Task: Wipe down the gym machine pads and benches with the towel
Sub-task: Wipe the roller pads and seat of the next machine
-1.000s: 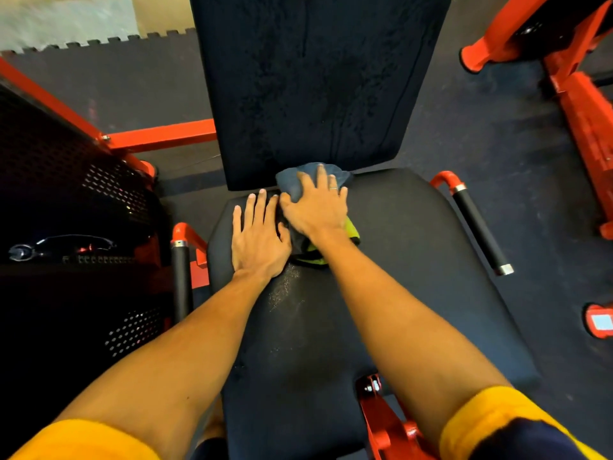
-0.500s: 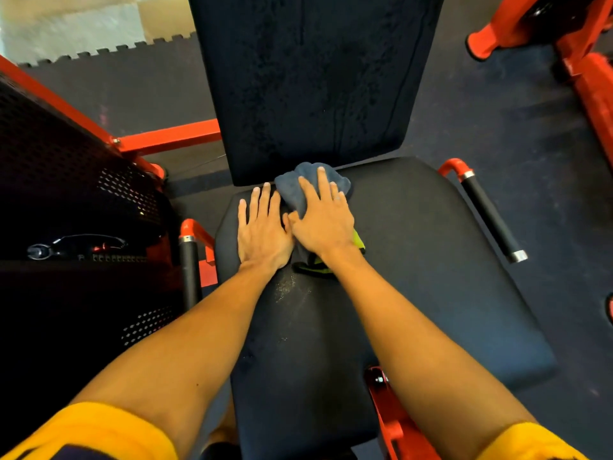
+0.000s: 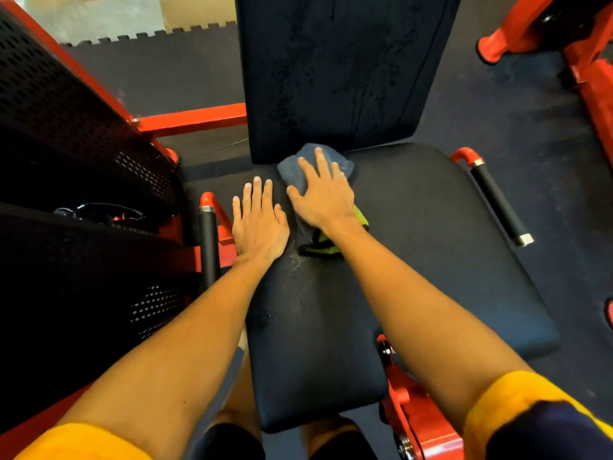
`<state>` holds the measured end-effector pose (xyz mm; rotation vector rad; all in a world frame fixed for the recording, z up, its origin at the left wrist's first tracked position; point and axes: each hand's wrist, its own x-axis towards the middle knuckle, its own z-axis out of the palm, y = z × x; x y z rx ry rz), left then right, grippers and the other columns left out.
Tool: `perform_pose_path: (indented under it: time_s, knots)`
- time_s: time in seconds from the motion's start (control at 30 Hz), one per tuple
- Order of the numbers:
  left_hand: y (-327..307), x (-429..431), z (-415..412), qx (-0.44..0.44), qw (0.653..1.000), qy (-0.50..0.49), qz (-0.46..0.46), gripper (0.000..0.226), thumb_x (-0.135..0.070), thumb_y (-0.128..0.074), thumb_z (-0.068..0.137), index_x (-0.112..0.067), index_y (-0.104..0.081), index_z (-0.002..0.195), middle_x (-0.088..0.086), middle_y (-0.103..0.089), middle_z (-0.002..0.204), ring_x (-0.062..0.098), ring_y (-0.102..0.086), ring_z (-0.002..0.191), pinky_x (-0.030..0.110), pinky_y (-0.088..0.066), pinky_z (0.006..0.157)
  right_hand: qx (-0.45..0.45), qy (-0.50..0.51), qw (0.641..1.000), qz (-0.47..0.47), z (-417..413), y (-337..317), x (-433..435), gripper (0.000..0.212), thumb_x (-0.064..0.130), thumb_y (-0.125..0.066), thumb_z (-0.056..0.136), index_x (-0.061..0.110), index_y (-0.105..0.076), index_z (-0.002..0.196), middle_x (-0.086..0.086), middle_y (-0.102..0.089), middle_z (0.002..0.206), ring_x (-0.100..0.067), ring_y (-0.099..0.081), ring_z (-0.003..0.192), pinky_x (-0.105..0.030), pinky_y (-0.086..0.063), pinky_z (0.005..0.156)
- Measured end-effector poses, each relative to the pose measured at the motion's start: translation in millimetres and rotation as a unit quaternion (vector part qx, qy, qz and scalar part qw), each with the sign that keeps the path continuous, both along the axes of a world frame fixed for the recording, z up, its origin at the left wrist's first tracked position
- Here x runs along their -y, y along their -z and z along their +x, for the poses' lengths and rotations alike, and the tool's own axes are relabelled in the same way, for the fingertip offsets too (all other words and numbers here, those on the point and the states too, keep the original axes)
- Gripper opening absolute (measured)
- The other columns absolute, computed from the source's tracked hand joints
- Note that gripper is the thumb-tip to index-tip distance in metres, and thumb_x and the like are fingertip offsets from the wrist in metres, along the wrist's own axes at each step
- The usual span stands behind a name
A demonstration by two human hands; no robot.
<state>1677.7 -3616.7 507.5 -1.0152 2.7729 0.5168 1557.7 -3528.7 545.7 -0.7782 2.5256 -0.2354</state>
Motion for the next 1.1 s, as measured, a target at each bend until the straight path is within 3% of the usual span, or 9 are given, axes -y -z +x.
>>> perform_pose_path:
  time_s: [0.17, 0.23, 0.37, 0.5, 0.6, 0.7, 0.83, 0.97, 1.1]
  knots:
    - [-6.2, -5.1, 23.6, -0.019, 0.999, -0.016, 0.031, 0.062, -0.031, -0.029, 0.109, -0.011, -0.006, 0.163, 0.006, 0.001, 0.171, 0.018, 0.003, 0.158, 0.034, 0.005, 0.128, -0.022, -0.087, 0.996, -0.014, 28.2, -9.2, -40.0, 0.073, 0.053, -0.048, 0.102, 0.029, -0.02, 0.165, -0.002, 0.0, 0.174, -0.035, -0.016, 0.157, -0.049, -0.023, 0.125]
    - [-6.2, -8.3, 25.3, -0.026, 0.999, -0.021, 0.027, 0.063, -0.032, -0.03, 0.108, -0.011, -0.007, 0.163, 0.006, -0.001, 0.171, 0.019, 0.001, 0.158, 0.035, 0.004, 0.128, -0.037, -0.042, 0.998, -0.009, 13.2, -6.6, -42.0, 0.074, 0.051, -0.05, 0.101, 0.028, -0.02, 0.165, -0.005, -0.002, 0.174, -0.037, -0.021, 0.155, -0.052, -0.03, 0.121]
    - [-2.3, -5.8, 23.0, -0.029, 0.999, -0.025, 0.023, 0.064, -0.032, -0.034, 0.107, -0.01, -0.011, 0.163, 0.008, -0.005, 0.171, 0.02, -0.002, 0.158, 0.036, 0.002, 0.129, -0.043, 0.052, 0.998, 0.016, -11.0, 5.8, 6.6, 0.076, 0.052, -0.047, 0.101, 0.03, -0.014, 0.166, -0.013, -0.001, 0.173, -0.047, -0.021, 0.151, -0.057, -0.026, 0.12]
    - [-1.5, -6.6, 22.8, -0.034, 0.999, -0.026, 0.021, 0.066, -0.03, -0.037, 0.104, -0.01, -0.014, 0.163, 0.009, -0.007, 0.171, 0.02, -0.003, 0.158, 0.039, -0.002, 0.129, 0.002, -0.04, 0.999, 0.0, -0.5, 8.8, 44.6, 0.066, 0.058, -0.045, 0.102, 0.042, -0.023, 0.162, -0.003, -0.01, 0.173, -0.044, -0.018, 0.154, -0.054, -0.023, 0.123]
    - [-1.6, -6.1, 22.8, -0.036, 0.999, -0.029, 0.021, 0.066, -0.03, -0.039, 0.104, -0.008, -0.016, 0.162, 0.009, -0.01, 0.171, 0.021, -0.006, 0.158, 0.039, -0.002, 0.129, 0.002, -0.154, 0.987, -0.036, -6.6, 3.7, 21.6, 0.064, 0.055, -0.051, 0.101, 0.042, -0.03, 0.16, -0.001, -0.016, 0.172, -0.035, -0.025, 0.153, -0.051, -0.035, 0.118]
    - [-2.3, -5.9, 22.3, -0.04, 0.999, -0.03, 0.018, 0.066, -0.032, -0.04, 0.104, -0.01, -0.018, 0.162, 0.009, -0.011, 0.17, 0.022, -0.008, 0.158, 0.039, -0.004, 0.129, -0.043, -0.091, 0.994, -0.031, -27.3, 6.9, -13.8, 0.063, 0.053, -0.052, 0.101, 0.037, -0.034, 0.159, -0.005, -0.019, 0.171, -0.04, -0.04, 0.143, -0.052, -0.045, 0.104]
    - [-1.4, -7.2, 22.7, -0.039, 0.999, -0.032, 0.016, 0.068, -0.036, -0.03, 0.1, -0.011, -0.019, 0.162, 0.009, -0.011, 0.17, 0.022, -0.008, 0.158, 0.04, -0.004, 0.129, -0.058, 0.04, 0.997, 0.03, -41.6, 16.1, 10.3, 0.064, 0.051, -0.047, 0.103, 0.024, -0.034, 0.159, -0.013, -0.017, 0.17, -0.045, -0.03, 0.147, -0.057, -0.031, 0.117]
    - [0.3, -5.6, 23.0, -0.05, 0.998, -0.034, 0.017, 0.068, -0.035, -0.028, 0.099, -0.01, -0.023, 0.161, 0.009, -0.015, 0.17, 0.022, -0.011, 0.157, 0.041, -0.007, 0.129, -0.022, 0.005, 1.0, 0.013, -20.0, 16.5, 52.4, 0.065, 0.056, -0.044, 0.103, 0.031, -0.03, 0.162, -0.007, -0.017, 0.172, -0.045, -0.021, 0.153, -0.053, -0.022, 0.123]
    - [-2.1, -6.5, 24.0, -0.055, 0.998, -0.035, 0.019, 0.067, -0.033, -0.031, 0.098, -0.008, -0.025, 0.16, 0.01, -0.019, 0.169, 0.023, -0.014, 0.157, 0.041, -0.009, 0.129, -0.017, -0.098, 0.994, -0.034, 12.5, 0.8, 10.0, 0.069, 0.05, -0.053, 0.101, 0.031, -0.029, 0.163, -0.004, -0.017, 0.172, -0.038, -0.02, 0.155, -0.049, -0.025, 0.124]
